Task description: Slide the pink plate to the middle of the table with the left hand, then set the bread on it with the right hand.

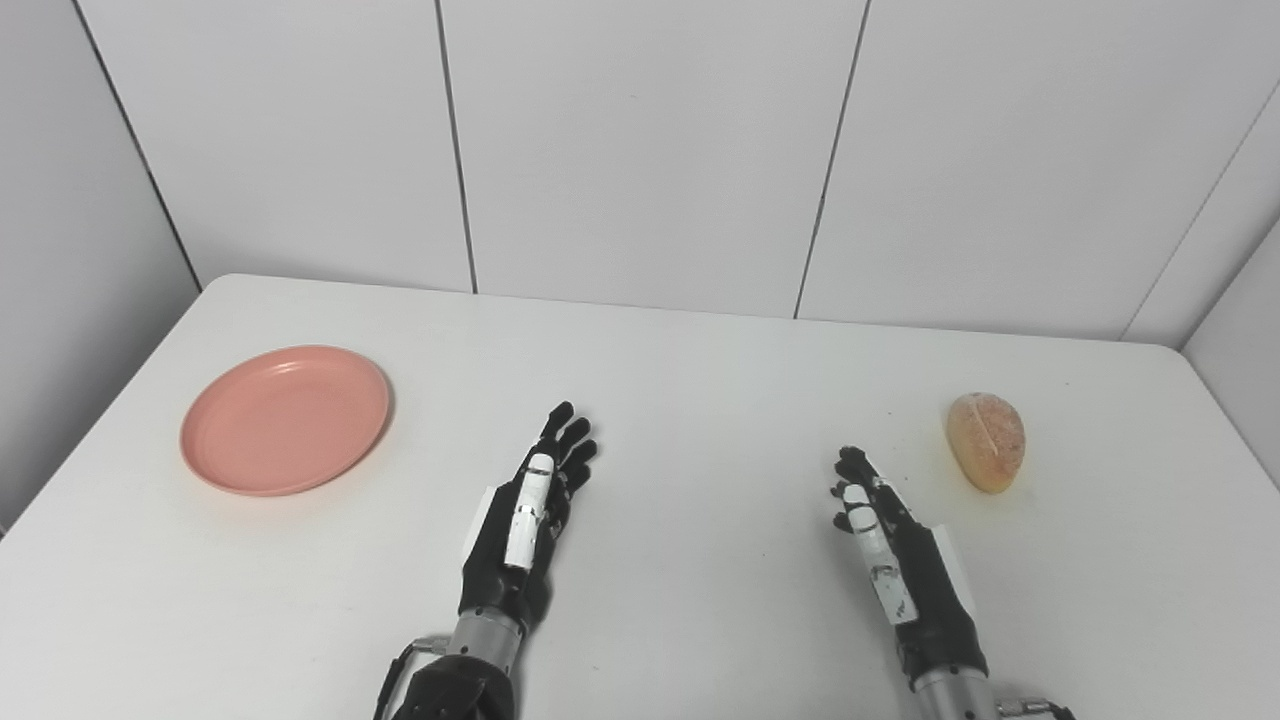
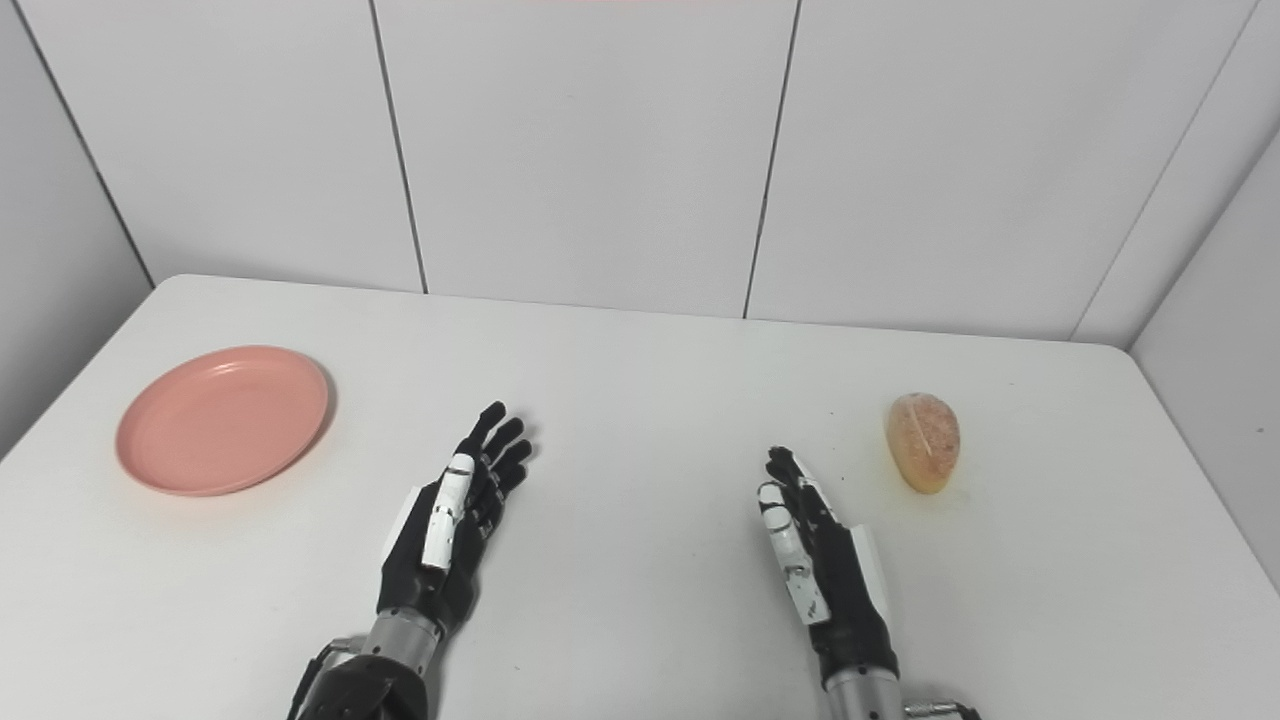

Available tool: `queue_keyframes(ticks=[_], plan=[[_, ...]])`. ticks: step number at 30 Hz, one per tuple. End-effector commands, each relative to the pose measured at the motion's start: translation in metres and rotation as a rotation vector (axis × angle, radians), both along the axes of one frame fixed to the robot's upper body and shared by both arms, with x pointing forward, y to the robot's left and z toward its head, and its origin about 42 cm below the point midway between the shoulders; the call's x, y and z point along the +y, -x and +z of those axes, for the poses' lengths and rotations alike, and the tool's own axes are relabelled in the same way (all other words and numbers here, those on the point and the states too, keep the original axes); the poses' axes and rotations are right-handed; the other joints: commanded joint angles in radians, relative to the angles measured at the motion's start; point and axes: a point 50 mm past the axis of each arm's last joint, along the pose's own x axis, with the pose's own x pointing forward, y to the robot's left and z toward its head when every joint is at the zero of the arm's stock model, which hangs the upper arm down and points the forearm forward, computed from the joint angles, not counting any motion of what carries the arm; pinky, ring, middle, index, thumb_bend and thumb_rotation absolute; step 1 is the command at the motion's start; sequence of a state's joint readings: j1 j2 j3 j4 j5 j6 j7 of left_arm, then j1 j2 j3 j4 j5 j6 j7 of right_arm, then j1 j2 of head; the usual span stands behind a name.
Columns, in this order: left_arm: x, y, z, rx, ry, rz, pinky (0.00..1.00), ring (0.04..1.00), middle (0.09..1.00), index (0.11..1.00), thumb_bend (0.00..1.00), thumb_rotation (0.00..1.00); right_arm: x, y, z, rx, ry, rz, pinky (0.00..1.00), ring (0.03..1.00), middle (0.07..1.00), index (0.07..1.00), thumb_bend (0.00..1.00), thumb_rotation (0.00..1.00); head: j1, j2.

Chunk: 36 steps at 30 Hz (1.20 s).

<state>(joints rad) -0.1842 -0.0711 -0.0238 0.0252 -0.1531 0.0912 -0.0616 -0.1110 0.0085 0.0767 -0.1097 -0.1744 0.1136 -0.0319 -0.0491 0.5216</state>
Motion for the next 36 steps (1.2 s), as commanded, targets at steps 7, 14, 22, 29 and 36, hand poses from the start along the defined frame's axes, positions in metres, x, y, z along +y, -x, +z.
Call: queue_keyframes(ticks=[7,14,22,29,36], plan=[[-0.0012,0.0036,-0.0056,0.023,-0.002,-0.008,0.97,0.936,0.951,0.935,0.45,1.00,0.0024,-0.0027,0.0145,-0.091,-0.012,0.004,0.84,0.887,0.901,0.894,0.31,0.99,-0.001,-0.005],[-0.0015,0.0039,-0.0050,0.024,0.003,-0.007,0.97,0.938,0.952,0.937,0.45,1.00,0.0027,-0.0023,0.0150,-0.093,-0.005,0.004,0.83,0.884,0.900,0.892,0.32,0.99,-0.001,-0.003],[-0.0014,0.0033,-0.0051,0.020,-0.003,-0.013,0.97,0.942,0.955,0.940,0.45,1.00,0.0025,-0.0029,0.0154,-0.097,-0.011,0.004,0.83,0.885,0.901,0.894,0.32,1.00,0.002,-0.001],[-0.0005,0.0033,-0.0050,0.016,-0.005,-0.012,0.97,0.941,0.955,0.941,0.45,1.00,0.0035,-0.0029,0.0154,-0.099,-0.012,0.001,0.83,0.885,0.901,0.893,0.32,1.00,0.000,-0.002],[-0.0021,0.0035,-0.0061,0.022,-0.002,-0.012,0.97,0.937,0.953,0.936,0.45,1.00,0.0027,-0.0017,0.0156,-0.096,-0.011,0.003,0.84,0.888,0.903,0.897,0.32,1.00,0.023,-0.016]])
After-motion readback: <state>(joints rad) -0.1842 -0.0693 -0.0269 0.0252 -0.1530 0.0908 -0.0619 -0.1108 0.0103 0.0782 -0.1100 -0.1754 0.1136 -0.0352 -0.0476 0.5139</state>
